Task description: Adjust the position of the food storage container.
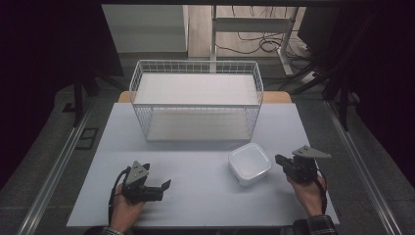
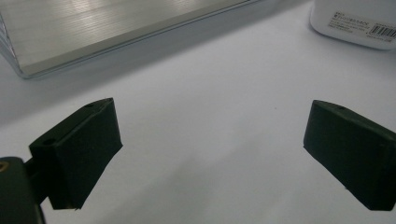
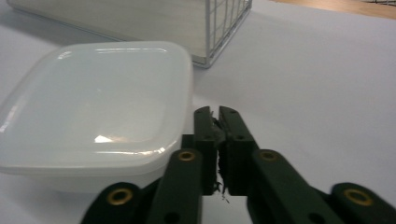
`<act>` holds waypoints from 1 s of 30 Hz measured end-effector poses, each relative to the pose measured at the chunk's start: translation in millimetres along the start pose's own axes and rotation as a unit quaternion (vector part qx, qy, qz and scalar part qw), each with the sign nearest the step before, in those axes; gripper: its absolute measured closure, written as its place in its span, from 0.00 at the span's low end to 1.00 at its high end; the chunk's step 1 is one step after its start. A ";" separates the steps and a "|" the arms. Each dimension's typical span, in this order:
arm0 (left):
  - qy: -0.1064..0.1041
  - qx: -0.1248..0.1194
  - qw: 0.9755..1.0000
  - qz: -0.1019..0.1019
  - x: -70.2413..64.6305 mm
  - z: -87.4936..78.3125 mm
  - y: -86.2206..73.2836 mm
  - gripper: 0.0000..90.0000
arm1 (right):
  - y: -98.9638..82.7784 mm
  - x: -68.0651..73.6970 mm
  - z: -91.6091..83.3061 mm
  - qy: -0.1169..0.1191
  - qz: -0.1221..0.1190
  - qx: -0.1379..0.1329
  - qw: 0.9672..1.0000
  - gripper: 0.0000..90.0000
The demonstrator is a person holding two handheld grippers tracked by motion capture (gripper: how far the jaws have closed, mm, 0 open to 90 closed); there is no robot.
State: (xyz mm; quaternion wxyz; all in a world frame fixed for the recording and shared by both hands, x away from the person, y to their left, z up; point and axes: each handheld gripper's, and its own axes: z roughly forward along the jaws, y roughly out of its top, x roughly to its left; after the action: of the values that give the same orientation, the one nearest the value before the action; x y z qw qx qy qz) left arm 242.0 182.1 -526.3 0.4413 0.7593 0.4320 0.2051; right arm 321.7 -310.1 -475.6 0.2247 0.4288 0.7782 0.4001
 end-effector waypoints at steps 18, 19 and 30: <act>-0.002 0.008 1.000 -0.010 1.7 1.8 -1.0 0.04 | 0.5 -3.0 36.8 0.046 -0.014 0.069 0.996 0.99; -0.002 0.008 1.000 -0.010 1.7 1.8 -1.0 0.04 | 0.6 -2.4 36.8 0.052 -0.013 0.069 0.996 0.99; -0.001 0.021 1.000 -0.019 2.9 1.3 -1.0 0.04 | 3.8 23.6 42.3 0.084 -0.047 0.082 0.992 0.99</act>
State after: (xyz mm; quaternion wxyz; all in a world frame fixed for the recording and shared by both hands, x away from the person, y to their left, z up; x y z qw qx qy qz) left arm 244.0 184.1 -528.1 0.4296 0.7600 0.4504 0.1871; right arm 340.3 -270.7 -497.2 0.1409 0.3740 0.8437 0.3582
